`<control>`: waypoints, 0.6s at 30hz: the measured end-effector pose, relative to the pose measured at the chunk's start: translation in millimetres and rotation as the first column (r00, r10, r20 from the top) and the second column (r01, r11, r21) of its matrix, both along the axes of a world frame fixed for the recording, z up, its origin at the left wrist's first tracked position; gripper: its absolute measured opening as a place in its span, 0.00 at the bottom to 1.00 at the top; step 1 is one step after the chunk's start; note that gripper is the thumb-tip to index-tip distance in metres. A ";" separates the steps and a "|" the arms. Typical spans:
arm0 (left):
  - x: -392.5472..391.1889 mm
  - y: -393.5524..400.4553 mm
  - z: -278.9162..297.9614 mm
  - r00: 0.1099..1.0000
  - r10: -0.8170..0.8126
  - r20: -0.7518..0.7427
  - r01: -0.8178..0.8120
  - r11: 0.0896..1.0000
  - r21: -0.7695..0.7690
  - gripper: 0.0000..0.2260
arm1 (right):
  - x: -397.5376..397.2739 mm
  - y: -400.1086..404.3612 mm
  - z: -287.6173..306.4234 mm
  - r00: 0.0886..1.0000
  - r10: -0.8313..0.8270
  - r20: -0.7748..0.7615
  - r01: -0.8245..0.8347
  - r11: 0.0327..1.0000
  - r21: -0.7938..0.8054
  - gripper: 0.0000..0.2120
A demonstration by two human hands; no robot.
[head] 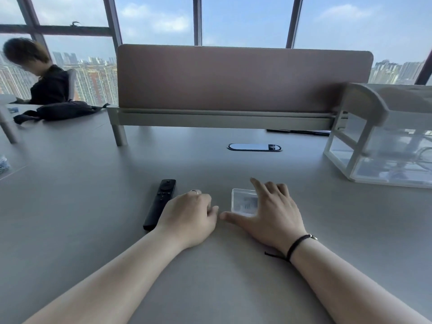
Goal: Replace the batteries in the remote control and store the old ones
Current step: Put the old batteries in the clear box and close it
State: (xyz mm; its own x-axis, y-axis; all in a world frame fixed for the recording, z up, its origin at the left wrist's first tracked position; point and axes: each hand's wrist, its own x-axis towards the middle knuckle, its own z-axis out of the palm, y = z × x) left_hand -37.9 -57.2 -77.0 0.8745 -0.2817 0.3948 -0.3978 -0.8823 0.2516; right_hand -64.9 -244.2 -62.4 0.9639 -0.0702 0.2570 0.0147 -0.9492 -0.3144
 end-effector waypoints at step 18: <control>2.4 19.6 18.1 0.840 -0.392 -0.376 0.183 0.856 -0.484 0.32 | 17.1 -6.1 -1.9 0.937 0.334 0.105 -0.345 0.830 0.437 0.35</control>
State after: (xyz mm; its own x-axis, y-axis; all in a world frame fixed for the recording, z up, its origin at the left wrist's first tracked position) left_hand -35.5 -37.6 -58.8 0.8848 -0.4504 0.1197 -0.3666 -0.5141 0.7754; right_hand -47.8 -250.2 -64.3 0.9421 0.1494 0.3002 0.3232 -0.6429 -0.6944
